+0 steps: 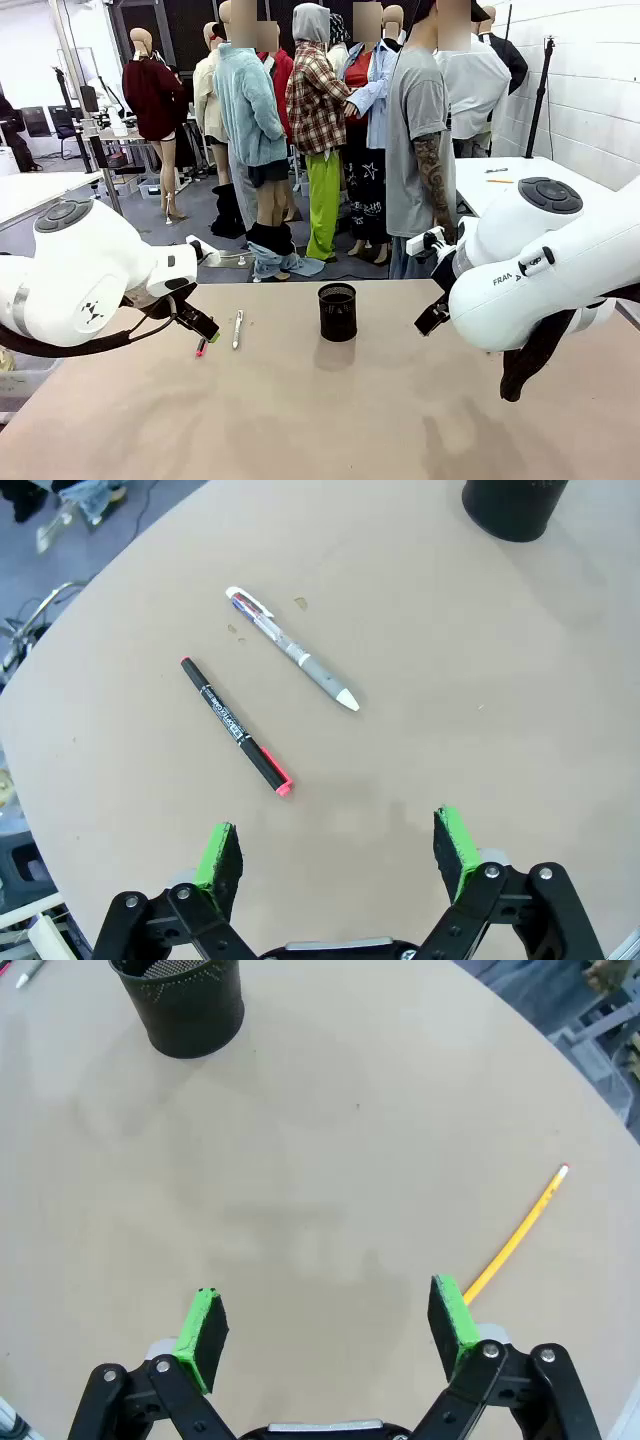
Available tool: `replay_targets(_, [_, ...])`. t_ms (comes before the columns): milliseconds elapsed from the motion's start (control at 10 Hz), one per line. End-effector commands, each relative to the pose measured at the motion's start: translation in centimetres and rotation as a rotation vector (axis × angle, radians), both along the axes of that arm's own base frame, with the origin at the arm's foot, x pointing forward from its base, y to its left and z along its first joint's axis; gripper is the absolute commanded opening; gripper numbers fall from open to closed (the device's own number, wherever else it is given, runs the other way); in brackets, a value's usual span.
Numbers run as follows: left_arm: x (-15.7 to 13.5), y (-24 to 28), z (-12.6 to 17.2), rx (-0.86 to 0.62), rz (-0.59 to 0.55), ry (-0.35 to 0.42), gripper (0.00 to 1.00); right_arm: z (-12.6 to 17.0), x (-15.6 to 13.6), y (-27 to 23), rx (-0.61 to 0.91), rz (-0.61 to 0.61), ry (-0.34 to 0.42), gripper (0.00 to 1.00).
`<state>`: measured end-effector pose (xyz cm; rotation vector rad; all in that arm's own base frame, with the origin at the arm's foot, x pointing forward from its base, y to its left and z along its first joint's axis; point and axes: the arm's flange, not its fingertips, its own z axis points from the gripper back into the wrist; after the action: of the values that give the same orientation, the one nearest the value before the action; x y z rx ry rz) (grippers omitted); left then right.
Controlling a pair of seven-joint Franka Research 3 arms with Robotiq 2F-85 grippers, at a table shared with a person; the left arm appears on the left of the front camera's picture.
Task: Place the pens into the pen holder.
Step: Pick up a writing instrument from the table and place it into the Pen holder.
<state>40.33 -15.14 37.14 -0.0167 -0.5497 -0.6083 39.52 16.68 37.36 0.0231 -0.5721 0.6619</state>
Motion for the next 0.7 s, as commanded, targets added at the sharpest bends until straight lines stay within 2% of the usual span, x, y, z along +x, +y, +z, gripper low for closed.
replay_targets(0, [0.0, 0.0, 0.0, 0.0, 0.0, 0.0, 1.0, 0.0, 0.0, 0.0, 0.0, 0.0, 0.0, 1.0])
replay_targets(600, [0.0, 0.0, 0.0, 0.0, 0.0, 0.0, 1.0, 0.0, 0.0, 0.0, 0.0, 0.0, 0.0, 1.0])
